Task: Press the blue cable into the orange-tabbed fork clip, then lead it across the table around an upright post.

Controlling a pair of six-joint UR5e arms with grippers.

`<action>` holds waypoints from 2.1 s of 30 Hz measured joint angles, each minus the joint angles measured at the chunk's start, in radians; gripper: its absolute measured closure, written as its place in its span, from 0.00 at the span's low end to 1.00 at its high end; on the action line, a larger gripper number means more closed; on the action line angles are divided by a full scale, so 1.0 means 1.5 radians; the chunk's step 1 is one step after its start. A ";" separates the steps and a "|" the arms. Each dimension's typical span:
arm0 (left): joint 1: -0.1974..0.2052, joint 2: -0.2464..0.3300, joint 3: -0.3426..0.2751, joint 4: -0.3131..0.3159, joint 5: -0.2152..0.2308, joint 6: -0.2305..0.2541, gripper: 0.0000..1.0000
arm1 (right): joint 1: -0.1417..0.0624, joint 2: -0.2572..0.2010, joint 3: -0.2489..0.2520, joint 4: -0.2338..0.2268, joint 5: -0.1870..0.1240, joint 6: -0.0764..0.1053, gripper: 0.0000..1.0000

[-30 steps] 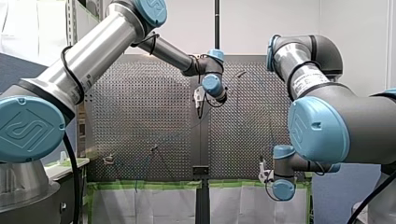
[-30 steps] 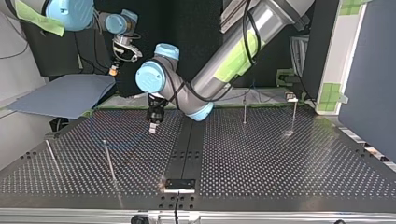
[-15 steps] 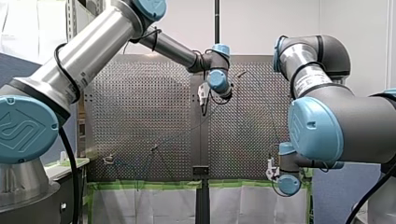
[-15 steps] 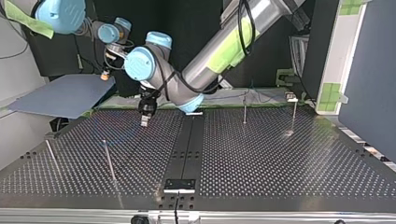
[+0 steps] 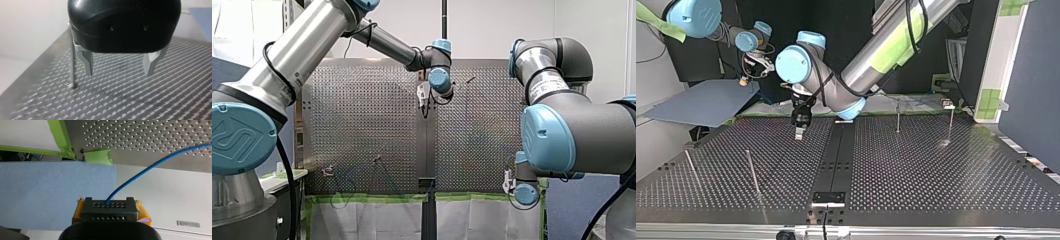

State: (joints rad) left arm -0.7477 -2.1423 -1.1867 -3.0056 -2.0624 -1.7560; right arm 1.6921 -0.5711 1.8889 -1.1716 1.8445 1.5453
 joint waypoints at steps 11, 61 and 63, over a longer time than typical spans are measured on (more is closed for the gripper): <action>0.055 0.029 0.000 0.051 0.056 0.012 0.00 | 0.000 0.000 -0.009 0.016 -0.010 -0.006 1.00; 0.068 0.038 0.162 -0.126 0.319 0.004 0.00 | 0.005 0.000 -0.082 0.118 -0.015 -0.002 1.00; 0.069 0.038 0.162 -0.138 0.317 0.004 0.00 | 0.006 0.000 -0.082 0.119 -0.015 -0.002 1.00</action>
State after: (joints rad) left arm -0.6438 -2.0852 -0.9439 -3.2120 -1.5866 -1.7502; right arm 1.7004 -0.5716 1.7661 -0.9927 1.8227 1.5419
